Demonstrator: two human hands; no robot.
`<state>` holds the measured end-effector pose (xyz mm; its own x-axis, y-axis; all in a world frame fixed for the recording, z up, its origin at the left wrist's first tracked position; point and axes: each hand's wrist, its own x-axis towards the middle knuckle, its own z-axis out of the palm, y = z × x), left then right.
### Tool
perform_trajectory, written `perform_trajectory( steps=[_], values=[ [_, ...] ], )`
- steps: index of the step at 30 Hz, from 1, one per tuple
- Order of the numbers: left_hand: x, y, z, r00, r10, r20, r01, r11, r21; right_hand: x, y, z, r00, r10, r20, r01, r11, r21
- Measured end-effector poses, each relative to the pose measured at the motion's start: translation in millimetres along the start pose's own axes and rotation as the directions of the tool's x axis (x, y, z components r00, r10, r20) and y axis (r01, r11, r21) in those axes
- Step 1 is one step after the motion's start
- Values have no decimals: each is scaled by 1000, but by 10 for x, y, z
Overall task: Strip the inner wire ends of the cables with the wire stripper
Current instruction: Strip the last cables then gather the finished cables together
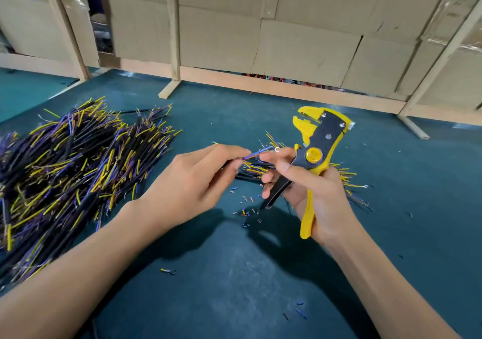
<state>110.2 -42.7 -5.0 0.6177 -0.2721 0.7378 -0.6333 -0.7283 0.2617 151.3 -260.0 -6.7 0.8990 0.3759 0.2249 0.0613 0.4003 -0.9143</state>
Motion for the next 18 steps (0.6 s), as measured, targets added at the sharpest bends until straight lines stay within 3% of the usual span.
perform_trajectory(
  steps=[4,9,13,16,18],
  values=[
    [-12,33,-5,1000,28,14,-27,998,-55,-5,-17,40,997,-76,-23,75,997,-25],
    [-27,57,18,997,66,28,-64,996,-62,-16,-22,96,987,-66,-145,61,997,-39],
    [-33,81,68,980,-175,90,193,948,-254,-9,-24,85,964,-81,-252,67,996,-65],
    [-10,32,72,890,-363,275,453,771,-448,10,-70,35,925,-112,-363,108,994,-32],
    [-1,-21,64,823,-411,392,563,687,-460,38,-121,-27,888,-127,-441,138,990,-7]
  ],
)
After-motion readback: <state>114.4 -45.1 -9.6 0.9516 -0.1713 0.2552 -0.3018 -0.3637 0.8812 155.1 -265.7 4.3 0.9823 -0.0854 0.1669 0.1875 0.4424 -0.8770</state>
